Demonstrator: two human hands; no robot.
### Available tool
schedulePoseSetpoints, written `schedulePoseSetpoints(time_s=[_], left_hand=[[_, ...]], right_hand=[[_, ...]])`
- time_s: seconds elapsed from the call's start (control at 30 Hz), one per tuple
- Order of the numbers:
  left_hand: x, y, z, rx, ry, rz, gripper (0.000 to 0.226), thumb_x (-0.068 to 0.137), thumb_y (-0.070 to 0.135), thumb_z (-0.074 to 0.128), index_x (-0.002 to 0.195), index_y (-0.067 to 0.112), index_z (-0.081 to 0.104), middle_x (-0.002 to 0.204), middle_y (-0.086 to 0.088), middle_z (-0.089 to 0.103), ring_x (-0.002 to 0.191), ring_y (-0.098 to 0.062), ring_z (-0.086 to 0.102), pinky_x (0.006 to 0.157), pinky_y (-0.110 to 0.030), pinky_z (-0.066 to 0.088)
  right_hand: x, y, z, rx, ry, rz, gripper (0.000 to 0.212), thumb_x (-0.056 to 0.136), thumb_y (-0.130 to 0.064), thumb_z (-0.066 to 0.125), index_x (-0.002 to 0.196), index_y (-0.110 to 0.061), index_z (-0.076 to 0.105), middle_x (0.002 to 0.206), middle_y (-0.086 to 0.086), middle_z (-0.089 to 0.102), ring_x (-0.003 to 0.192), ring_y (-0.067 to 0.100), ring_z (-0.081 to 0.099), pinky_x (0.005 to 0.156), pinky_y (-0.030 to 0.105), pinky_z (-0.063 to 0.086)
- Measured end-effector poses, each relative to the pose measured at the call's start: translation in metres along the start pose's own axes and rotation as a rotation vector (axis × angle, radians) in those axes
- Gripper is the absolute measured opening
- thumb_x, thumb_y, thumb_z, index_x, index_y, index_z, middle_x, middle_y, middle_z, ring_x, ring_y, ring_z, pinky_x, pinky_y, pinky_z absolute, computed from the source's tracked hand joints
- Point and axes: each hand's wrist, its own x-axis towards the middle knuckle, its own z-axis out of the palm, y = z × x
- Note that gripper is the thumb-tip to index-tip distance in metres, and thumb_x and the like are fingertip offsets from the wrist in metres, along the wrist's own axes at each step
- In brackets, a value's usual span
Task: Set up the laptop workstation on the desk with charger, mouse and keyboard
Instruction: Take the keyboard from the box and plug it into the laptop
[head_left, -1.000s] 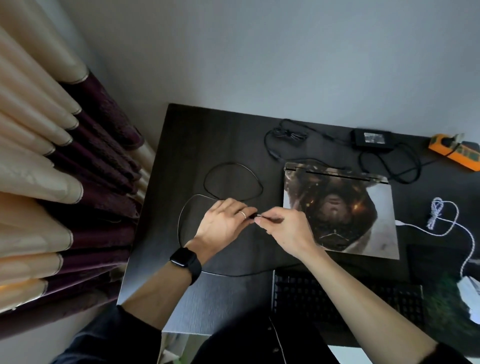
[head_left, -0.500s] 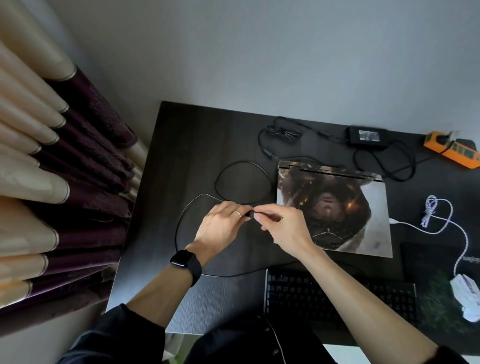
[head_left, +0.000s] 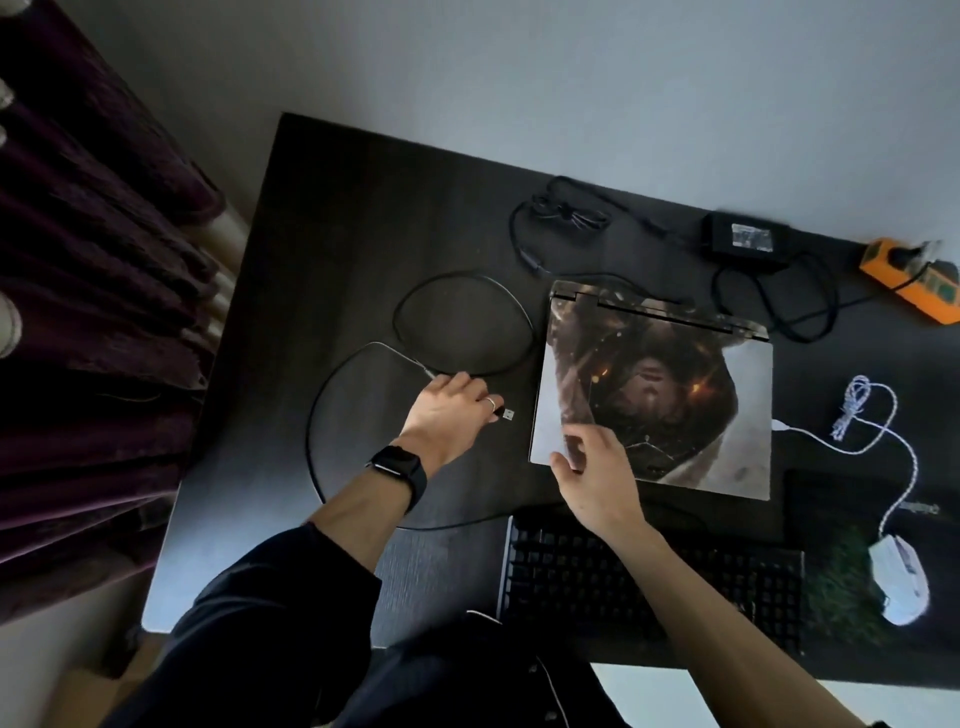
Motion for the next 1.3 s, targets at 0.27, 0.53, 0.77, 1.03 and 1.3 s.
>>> schedulePoseSetpoints(time_s=[0.27,0.53,0.77,1.03,1.3], left_hand=[[0.014,-0.003,0.031,-0.093,0.116,-0.113,0.018,0.082,0.033,0.076,0.1,0.027,0.077,0.11,-0.001,0.064,0.105,-0.022,0.057,0.087,-0.035,0.05],[0.023,0.001,0.051,-0.152,0.248,-0.17,0.02,0.091,0.034,0.063,0.107,0.031,0.074,0.105,0.003,0.068,0.101,-0.022,0.062,0.088,-0.031,0.046],[0.018,0.011,0.067,-0.139,0.231,-0.246,0.029,0.087,0.034,0.072,0.115,0.034,0.07,0.126,-0.004,0.059,0.12,-0.025,0.045,0.097,-0.034,0.032],[0.036,0.014,0.083,-0.204,0.309,-0.259,0.032,0.084,0.03,0.076,0.115,0.032,0.069,0.12,-0.001,0.055,0.114,-0.027,0.046,0.093,-0.035,0.039],[0.039,0.01,0.081,-0.282,0.37,-0.18,0.027,0.086,0.023,0.075,0.112,0.027,0.072,0.104,0.001,0.063,0.105,-0.019,0.046,0.095,-0.033,0.036]], right_hand=[[0.045,-0.002,0.013,-0.209,0.131,-0.078,0.063,0.086,-0.026,0.071,0.14,-0.008,0.045,0.147,0.014,0.043,0.134,0.034,0.038,0.111,0.046,0.036],[0.092,-0.005,0.04,-0.277,0.434,-0.226,0.043,0.091,-0.012,0.057,0.134,-0.006,0.055,0.141,0.014,0.051,0.126,0.032,0.048,0.102,0.047,0.041],[0.098,0.0,0.053,-0.298,0.526,-0.265,0.038,0.097,-0.015,0.045,0.132,-0.007,0.058,0.138,0.014,0.055,0.124,0.031,0.053,0.105,0.044,0.039],[0.099,0.0,0.058,-0.279,0.543,-0.233,0.039,0.097,-0.017,0.044,0.134,-0.009,0.056,0.14,0.011,0.054,0.128,0.029,0.051,0.105,0.046,0.041],[0.099,-0.002,0.059,-0.294,0.548,-0.211,0.041,0.097,-0.015,0.047,0.137,-0.013,0.055,0.142,0.008,0.053,0.131,0.026,0.049,0.106,0.044,0.04]])
